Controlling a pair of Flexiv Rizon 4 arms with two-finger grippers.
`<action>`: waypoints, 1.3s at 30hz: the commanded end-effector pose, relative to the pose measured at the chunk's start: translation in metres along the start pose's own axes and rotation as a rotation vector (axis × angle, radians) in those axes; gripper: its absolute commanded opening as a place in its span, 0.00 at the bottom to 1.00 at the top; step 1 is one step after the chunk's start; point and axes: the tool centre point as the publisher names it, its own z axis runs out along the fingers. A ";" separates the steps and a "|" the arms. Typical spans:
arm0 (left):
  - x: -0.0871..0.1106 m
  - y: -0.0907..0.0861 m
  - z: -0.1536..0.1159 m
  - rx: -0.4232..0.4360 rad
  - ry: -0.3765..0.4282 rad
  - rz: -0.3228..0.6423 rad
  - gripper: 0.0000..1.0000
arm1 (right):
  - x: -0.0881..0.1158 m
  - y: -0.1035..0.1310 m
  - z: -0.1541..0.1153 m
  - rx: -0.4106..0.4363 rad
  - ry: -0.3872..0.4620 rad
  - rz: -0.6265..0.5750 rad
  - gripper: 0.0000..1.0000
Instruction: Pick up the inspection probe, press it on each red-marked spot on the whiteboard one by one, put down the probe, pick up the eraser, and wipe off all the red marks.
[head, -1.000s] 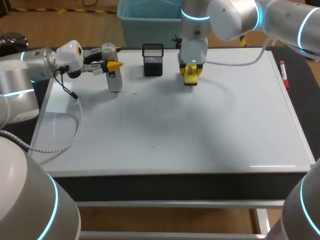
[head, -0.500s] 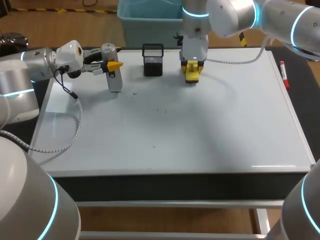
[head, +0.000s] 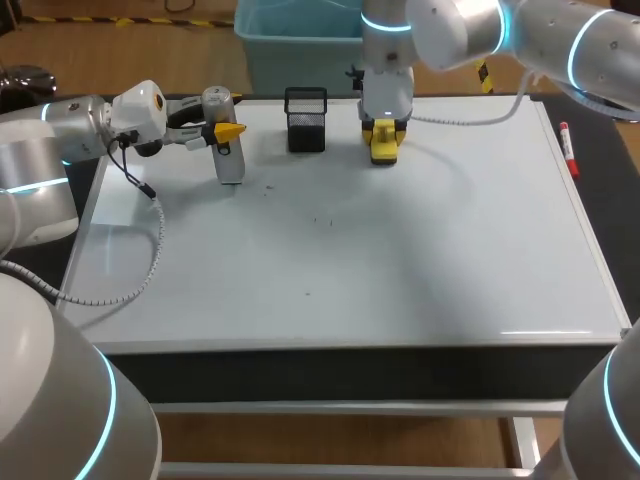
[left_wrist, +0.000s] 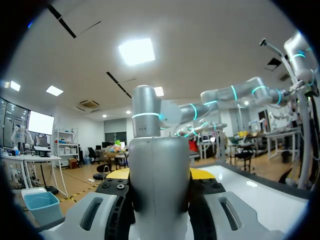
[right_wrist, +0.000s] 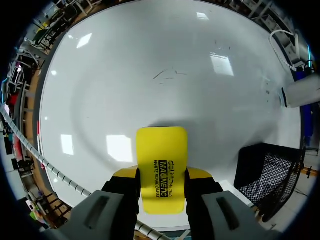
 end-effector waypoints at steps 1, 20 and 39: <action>-0.001 -0.001 0.000 0.001 0.003 0.000 0.00 | -0.001 -0.005 0.004 -0.009 0.008 0.000 0.00; -0.001 -0.001 0.000 0.001 0.003 0.000 0.00 | 0.023 -0.009 -0.012 0.004 -0.042 0.085 1.00; -0.001 -0.001 0.000 0.001 0.003 0.000 0.00 | 0.105 -0.056 -0.067 -0.245 -0.311 0.807 1.00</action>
